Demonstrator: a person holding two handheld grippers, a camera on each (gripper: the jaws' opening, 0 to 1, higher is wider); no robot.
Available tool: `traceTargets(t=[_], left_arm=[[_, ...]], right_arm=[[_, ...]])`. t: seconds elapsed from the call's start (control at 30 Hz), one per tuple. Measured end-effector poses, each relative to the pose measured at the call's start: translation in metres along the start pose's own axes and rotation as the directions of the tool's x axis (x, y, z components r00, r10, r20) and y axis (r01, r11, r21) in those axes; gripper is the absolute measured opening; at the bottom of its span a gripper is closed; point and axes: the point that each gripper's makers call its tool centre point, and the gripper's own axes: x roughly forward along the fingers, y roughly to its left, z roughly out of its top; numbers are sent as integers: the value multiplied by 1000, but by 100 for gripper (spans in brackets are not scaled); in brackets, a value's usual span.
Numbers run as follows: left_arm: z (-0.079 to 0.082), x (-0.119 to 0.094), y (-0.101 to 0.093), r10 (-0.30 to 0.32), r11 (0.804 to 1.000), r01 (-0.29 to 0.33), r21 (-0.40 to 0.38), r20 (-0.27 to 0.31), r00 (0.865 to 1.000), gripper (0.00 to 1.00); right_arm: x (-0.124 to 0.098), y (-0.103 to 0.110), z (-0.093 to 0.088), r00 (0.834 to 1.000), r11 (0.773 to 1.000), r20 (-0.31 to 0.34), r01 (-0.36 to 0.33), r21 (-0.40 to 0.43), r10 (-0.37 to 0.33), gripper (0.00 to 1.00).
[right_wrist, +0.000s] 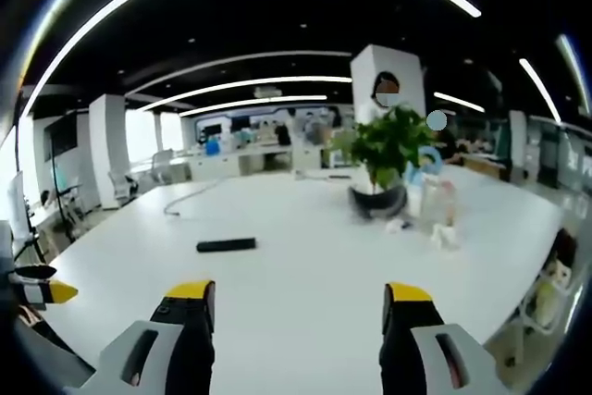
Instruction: Press the specified remote control buttons in sequence, fully releasing each button before pressing the next.
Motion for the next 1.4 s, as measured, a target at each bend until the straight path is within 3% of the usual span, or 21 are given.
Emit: traceTargets(t=[0.63,0.77,1.13,1.4], left_arm=[[10,-2,-2,-14,1000,15,-9,30,999,96],[21,-8,1,-6,999,3,34,67,998,87],[48,0,-12,-109,988,100,117,71,992,86],[67,12,-21,-186,974,177,139,53,981,82]], right_arm=[[1,1,0,1000,1000,-2,-12,3,12,70],[1,1,0,1000,1000,-2,-15,5,15,70],[2,2,-3,999,1000,-22,-24,10,24,65],[2,7,-8,997,999,-52,-48,20,49,53]])
